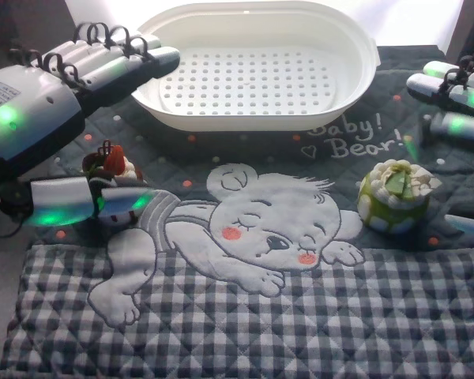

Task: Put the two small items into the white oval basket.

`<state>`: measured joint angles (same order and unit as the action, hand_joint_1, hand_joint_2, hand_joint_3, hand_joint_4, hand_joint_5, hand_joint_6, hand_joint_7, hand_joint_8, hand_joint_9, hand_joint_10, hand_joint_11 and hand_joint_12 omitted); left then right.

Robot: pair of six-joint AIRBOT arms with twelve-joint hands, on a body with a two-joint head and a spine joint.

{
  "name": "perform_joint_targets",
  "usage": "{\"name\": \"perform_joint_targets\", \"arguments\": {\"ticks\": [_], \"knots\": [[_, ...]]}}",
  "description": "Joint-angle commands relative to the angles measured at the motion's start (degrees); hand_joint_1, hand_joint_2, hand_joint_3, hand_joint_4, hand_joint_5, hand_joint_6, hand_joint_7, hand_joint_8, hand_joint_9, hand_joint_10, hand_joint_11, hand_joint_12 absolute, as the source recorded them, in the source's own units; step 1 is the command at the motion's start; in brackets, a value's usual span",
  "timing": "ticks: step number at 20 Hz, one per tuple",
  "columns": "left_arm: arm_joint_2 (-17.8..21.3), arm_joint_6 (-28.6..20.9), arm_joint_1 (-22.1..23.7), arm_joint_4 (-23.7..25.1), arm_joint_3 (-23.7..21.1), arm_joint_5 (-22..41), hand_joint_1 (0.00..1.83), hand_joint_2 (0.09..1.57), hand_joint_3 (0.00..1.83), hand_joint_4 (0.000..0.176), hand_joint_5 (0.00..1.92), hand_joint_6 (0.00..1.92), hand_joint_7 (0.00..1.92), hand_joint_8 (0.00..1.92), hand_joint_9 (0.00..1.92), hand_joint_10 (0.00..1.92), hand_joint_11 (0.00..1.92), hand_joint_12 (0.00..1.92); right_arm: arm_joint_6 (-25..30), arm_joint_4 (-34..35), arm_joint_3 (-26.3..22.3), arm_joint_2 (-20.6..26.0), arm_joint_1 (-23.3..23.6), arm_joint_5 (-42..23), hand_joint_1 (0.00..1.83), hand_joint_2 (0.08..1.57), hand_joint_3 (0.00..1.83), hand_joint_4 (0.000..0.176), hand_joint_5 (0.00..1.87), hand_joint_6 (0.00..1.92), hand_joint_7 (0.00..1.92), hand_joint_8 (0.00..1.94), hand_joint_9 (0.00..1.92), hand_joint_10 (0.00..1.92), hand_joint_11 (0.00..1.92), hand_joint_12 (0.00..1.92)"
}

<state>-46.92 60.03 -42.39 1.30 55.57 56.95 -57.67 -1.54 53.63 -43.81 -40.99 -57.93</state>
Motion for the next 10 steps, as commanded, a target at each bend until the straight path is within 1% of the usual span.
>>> {"name": "perform_joint_targets", "arguments": {"ticks": [1,2,3,4,5,6,7,8,9,10], "knots": [[0.53,0.23,0.02,-1.43,-0.18,7.37,0.61,1.2,0.0,0.021,0.04,0.01,0.0,0.0,0.0,0.0,0.0,0.54,-0.03,0.78,-0.17,0.69,0.54,-7.2,0.62,1.21,0.0,0.0,0.0,0.0,0.0,0.0,0.0,0.0,0.0,0.01],[0.64,0.24,-0.35,-2.18,-0.07,7.59,0.61,1.18,0.0,0.022,0.04,0.0,0.0,0.0,0.0,0.0,0.0,0.59,0.05,0.77,-0.24,0.71,0.55,-7.53,0.62,1.21,0.0,0.003,0.0,0.0,0.0,0.0,0.0,0.0,0.0,0.0],[0.74,0.25,-0.4,-2.5,-0.07,7.35,0.63,1.16,0.0,0.024,0.03,0.0,0.0,0.0,0.0,0.0,0.0,0.54,0.28,0.69,-0.25,0.71,0.55,-7.77,0.62,1.19,0.0,0.03,0.0,0.0,0.0,0.0,0.0,0.0,0.0,0.0],[0.7,0.25,-0.4,-2.76,0.09,7.04,0.61,1.15,0.0,0.032,0.01,0.0,0.0,0.0,0.0,0.0,0.0,0.5,0.33,0.62,-0.25,0.69,0.55,-7.81,0.62,1.18,0.0,0.044,0.0,0.0,0.0,0.0,0.0,0.0,0.0,0.0],[0.6,0.25,-0.37,-2.84,0.14,6.74,0.63,1.14,0.0,0.031,0.01,0.0,0.0,0.0,0.0,0.0,0.0,0.49,0.33,0.62,-0.24,0.65,0.55,-7.78,0.62,1.17,0.0,0.063,0.0,0.0,0.0,0.0,0.0,0.0,0.0,0.0],[0.19,0.25,-0.29,-2.88,0.34,6.03,0.64,1.14,0.0,0.033,0.01,0.0,0.0,0.0,0.0,0.0,0.0,0.5,0.33,0.62,-0.19,0.47,0.55,-7.64,0.6,1.18,0.0,0.074,0.0,0.0,0.0,0.0,0.0,0.0,0.01,0.0],[-0.44,0.25,-0.2,-3.09,0.69,4.94,0.65,1.13,0.0,0.039,0.01,0.0,0.0,0.0,0.0,0.0,0.0,0.5,0.33,0.62,0.03,-0.05,0.55,-7.2,0.58,1.18,0.0,0.067,0.0,0.0,0.0,0.0,0.0,0.0,0.04,0.02],[-1.17,0.25,-0.18,-3.47,1.19,3.76,0.66,1.13,0.0,0.026,0.02,0.0,0.0,0.0,0.02,0.0,0.0,0.59,0.34,0.64,0.48,-0.85,0.55,-6.77,0.63,1.17,0.0,0.058,0.0,0.0,0.0,0.0,0.0,0.0,0.04,0.02],[-2.03,0.25,-0.02,-4.07,1.93,2.16,0.67,1.12,0.0,0.018,0.03,0.0,0.01,0.0,0.04,0.01,0.0,0.66,0.34,0.85,1.25,-1.88,0.56,-5.77,0.68,1.17,0.0,0.071,0.0,0.0,0.0,0.0,0.0,0.0,0.02,0.02],[-2.93,0.25,0.31,-4.77,2.73,0.79,0.66,1.12,0.0,0.018,0.03,0.0,0.02,0.0,0.06,0.01,0.0,0.78,0.47,1.15,1.89,-2.62,0.56,-4.68,0.7,1.16,0.0,0.059,0.0,0.0,0.0,0.0,0.0,0.0,0.0,0.0]]}}
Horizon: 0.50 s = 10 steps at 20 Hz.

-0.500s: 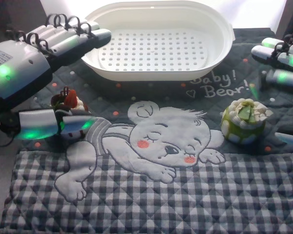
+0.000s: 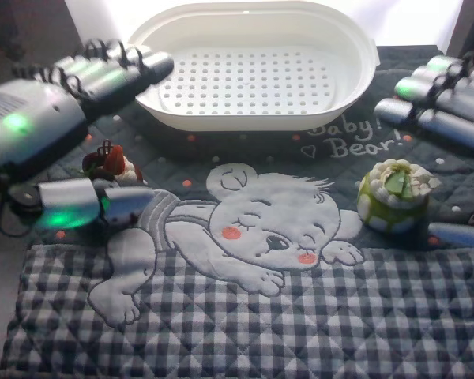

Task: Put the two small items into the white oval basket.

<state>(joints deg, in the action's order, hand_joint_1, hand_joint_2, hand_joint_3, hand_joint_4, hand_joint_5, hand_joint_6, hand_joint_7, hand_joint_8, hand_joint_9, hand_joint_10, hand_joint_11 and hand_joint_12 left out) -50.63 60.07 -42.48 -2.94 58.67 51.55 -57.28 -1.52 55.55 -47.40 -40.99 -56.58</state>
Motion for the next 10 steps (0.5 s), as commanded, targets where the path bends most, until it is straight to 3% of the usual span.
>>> {"name": "perform_joint_targets", "arguments": {"ticks": [1,2,3,5,6,7,8,9,10], "knots": [[-0.29,0.2,1.09,-1.23,0.62,4.23,0.62,1.12,0.0,0.033,0.02,0.0,0.02,0.0,0.06,0.01,0.0,0.8,0.2,1.47,0.66,0.15,0.57,-4.76,0.72,1.16,0.0,0.038,0.0,0.0,0.0,0.0,0.0,0.0,0.0,0.0],[-1.44,0.18,1.6,-1.66,1.59,2.62,0.62,1.12,0.0,0.042,0.01,0.0,0.02,0.0,0.06,0.02,0.0,0.81,0.31,1.88,1.34,-0.74,0.57,-3.59,0.72,1.16,0.0,0.028,0.0,0.0,0.0,0.0,0.0,0.0,0.0,0.0],[-2.07,0.22,1.72,-1.84,1.98,1.56,0.58,1.12,0.0,0.052,0.0,0.0,0.01,0.0,0.05,0.01,0.0,0.81,0.31,2.25,2.0,-1.5,0.57,-2.58,0.71,1.15,0.0,0.036,0.0,0.0,0.0,0.0,0.0,0.0,0.0,0.0],[-3.43,1.69,1.74,-4.26,3.18,-0.81,0.59,1.08,0.0,0.07,0.0,0.0,0.01,0.0,0.06,0.01,0.0,1.03,0.36,3.28,3.39,-3.03,0.59,-0.79,0.77,1.14,0.0,0.06,0.0,0.0,0.0,0.0,0.0,0.0,0.02,0.01],[-4.49,2.05,1.74,-5.47,4.27,-2.26,0.62,1.07,0.0,0.088,0.0,0.0,0.01,0.0,0.05,0.01,0.0,1.06,0.46,3.79,4.08,-3.72,0.68,0.07,0.8,1.13,0.0,0.058,0.0,0.0,0.0,0.0,0.0,0.0,0.01,0.01],[-4.96,2.05,1.71,-6.14,4.78,-2.92,0.67,1.07,0.0,0.062,0.0,0.0,0.01,0.0,0.04,0.0,0.0,1.01,0.51,3.89,4.42,-4.13,0.85,0.46,0.85,1.13,0.0,0.05,0.0,0.0,0.0,0.0,0.0,0.0,0.0,0.0],[-5.29,2.15,1.51,-6.88,5.1,-3.6,0.71,1.07,0.0,0.024,0.02,0.0,0.01,0.0,0.03,0.0,0.0,0.88,0.49,3.9,4.73,-4.67,2.26,1.51,0.87,1.12,0.0,0.029,0.0,0.0,0.0,0.0,0.0,0.0,0.0,0.0],[-5.28,2.18,1.13,-7.22,5.08,-3.59,0.75,1.07,0.0,0.028,0.07,0.01,0.01,0.0,0.03,0.0,0.0,0.8,0.48,3.64,4.97,-5.12,2.88,2.18,0.87,1.12,0.0,0.031,0.0,0.0,0.0,0.0,0.0,0.0,0.0,0.0],[-5.27,2.31,0.54,-7.98,5.1,-3.59,0.77,1.07,0.0,0.033,0.12,0.01,0.04,0.0,0.06,0.01,0.0,0.84,0.48,3.25,5.32,-5.76,3.64,2.8,0.89,1.11,0.0,0.049,0.0,0.0,0.0,0.0,0.0,0.0,0.01,0.01]]}}
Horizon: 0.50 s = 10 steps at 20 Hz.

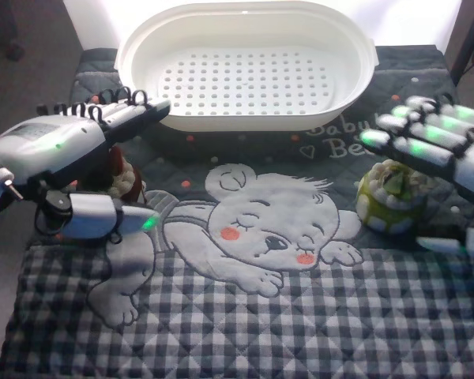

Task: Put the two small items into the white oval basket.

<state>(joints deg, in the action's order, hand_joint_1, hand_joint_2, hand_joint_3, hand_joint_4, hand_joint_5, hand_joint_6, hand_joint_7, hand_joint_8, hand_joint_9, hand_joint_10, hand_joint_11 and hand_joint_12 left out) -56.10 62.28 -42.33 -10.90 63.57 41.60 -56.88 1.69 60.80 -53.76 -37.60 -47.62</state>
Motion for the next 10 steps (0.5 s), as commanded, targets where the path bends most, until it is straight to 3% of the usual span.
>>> {"name": "perform_joint_targets", "arguments": {"ticks": [1,5,6,7,8,9,10], "knots": [[0.16,0.29,0.0,-0.58,0.3,6.24,0.77,1.06,0.0,0.05,0.15,0.01,0.06,0.0,0.08,0.01,0.0,0.92,0.09,-0.06,0.36,0.08,0.57,-5.94,0.89,1.1,0.0,0.06,0.0,0.0,0.0,0.0,0.0,0.0,0.01,0.01],[-0.92,0.41,-0.28,-1.01,1.02,4.8,0.88,1.07,0.0,0.064,0.23,0.01,0.13,0.01,0.17,0.03,0.0,1.11,0.12,0.09,1.5,-1.57,0.84,-4.33,0.96,1.09,0.0,0.056,0.0,0.0,0.0,0.0,0.0,0.0,0.0,0.0],[-1.1,0.4,-0.43,-1.24,1.08,4.8,0.9,1.08,0.0,0.064,0.25,0.01,0.16,0.01,0.2,0.03,0.0,1.16,0.12,0.08,1.65,-1.91,0.87,-4.1,0.96,1.09,0.0,0.041,0.0,0.0,0.0,0.0,0.0,0.0,0.01,0.0],[-1.4,0.4,-0.55,-1.4,1.25,4.51,0.92,1.09,0.0,0.049,0.3,0.01,0.22,0.01,0.24,0.03,0.0,1.13,0.12,0.09,2.14,-2.59,0.91,-3.27,0.96,1.1,0.0,0.044,0.0,0.0,0.02,0.01,0.03,0.01,0.04,0.02],[-1.69,0.39,-0.73,-1.58,1.45,4.07,0.92,1.1,0.0,0.043,0.33,0.02,0.26,0.02,0.29,0.04,0.0,1.22,0.38,0.32,3.04,-3.58,0.96,-1.68,0.94,1.11,0.0,0.052,0.02,0.0,0.06,0.0,0.07,0.02,0.01,0.28],[-2.0,0.39,-0.93,-1.95,1.7,3.76,1.01,1.11,0.0,0.016,0.41,0.02,0.34,0.02,0.42,0.08,0.06,1.37,1.04,0.32,3.98,-4.58,0.98,-0.55,0.99,1.1,0.0,0.016,0.14,0.02,0.17,0.01,0.2,0.04,0.0,0.85],[-2.2,0.39,-1.11,-2.41,1.89,3.64,1.05,1.11,0.0,0.0,0.47,0.02,0.38,0.02,0.52,0.12,0.18,1.41,1.25,0.32,4.5,-5.18,0.98,0.32,1.0,1.12,0.0,0.022,0.2,0.03,0.24,0.02,0.29,0.06,0.0,1.13]]}}
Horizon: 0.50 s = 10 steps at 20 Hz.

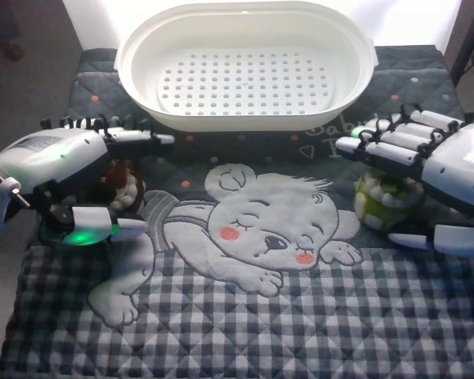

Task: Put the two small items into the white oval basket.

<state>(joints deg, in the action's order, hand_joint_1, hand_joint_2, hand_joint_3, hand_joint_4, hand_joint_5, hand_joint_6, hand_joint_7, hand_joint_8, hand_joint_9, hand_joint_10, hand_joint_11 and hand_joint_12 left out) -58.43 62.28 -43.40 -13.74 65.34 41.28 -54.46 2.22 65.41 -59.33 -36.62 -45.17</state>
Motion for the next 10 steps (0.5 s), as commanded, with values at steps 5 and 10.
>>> {"name": "perform_joint_targets", "arguments": {"ticks": [5,10], "knots": [[-0.23,0.34,-0.23,-0.36,0.61,3.91,1.14,1.28,0.0,0.0,0.68,1.2,0.58,1.25,0.47,1.61,0.54,1.82,-0.63,-0.21,1.04,-1.05,0.0,-0.07,1.06,1.35,0.02,0.008,0.49,1.7,0.63,1.6,0.74,1.86,0.75,1.92],[-0.05,0.36,-0.23,0.04,0.42,5.45,1.31,1.29,0.05,0.019,0.44,1.88,0.56,1.67,0.64,1.9,0.8,1.92,-0.28,-0.93,0.28,0.78,0.81,-1.26,1.11,1.01,0.82,0.0,0.59,1.91,0.65,1.92,0.93,1.92,1.06,1.92]]}}
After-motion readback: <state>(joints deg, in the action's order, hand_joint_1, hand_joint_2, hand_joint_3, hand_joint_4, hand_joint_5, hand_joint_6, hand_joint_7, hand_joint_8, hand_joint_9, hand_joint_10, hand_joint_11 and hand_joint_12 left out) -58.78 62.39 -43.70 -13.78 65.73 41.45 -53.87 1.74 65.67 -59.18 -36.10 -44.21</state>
